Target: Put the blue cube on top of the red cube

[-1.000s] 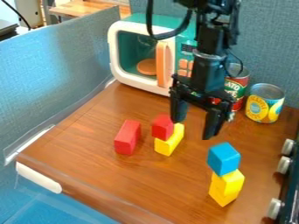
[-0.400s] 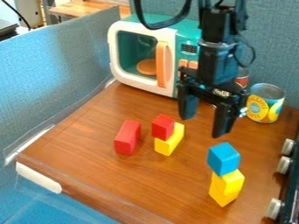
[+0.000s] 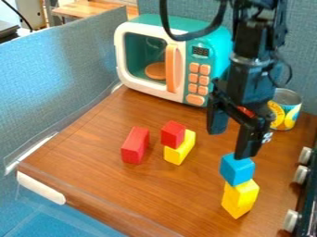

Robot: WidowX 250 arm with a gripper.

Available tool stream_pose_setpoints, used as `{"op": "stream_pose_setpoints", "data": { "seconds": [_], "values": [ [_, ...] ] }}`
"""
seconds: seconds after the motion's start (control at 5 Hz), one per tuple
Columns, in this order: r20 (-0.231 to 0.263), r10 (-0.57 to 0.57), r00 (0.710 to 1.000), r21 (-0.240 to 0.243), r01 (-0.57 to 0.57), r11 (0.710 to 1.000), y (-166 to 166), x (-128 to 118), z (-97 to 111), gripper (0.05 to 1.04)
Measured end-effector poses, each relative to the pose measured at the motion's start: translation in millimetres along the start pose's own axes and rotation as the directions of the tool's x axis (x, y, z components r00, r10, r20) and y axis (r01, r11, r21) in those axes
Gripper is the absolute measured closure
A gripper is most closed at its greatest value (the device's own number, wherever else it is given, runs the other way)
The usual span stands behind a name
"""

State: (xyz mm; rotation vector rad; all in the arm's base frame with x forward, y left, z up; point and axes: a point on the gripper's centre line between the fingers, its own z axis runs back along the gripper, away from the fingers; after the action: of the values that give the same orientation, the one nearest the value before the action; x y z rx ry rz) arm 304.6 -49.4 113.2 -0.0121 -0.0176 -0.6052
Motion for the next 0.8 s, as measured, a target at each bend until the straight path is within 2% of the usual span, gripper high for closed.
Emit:
{"op": "stream_pose_setpoints", "data": {
  "seconds": [0.2, 0.8],
  "values": [
    [-0.066, -0.018, 0.998, -0.029, 0.017, 0.999, 0.7, 0.1, -24.0, 0.083],
    [-0.062, -0.001, 0.998, -0.017, 0.0, 1.0, -6.4, 6.4, -26.0, 0.083]
  ]
}}
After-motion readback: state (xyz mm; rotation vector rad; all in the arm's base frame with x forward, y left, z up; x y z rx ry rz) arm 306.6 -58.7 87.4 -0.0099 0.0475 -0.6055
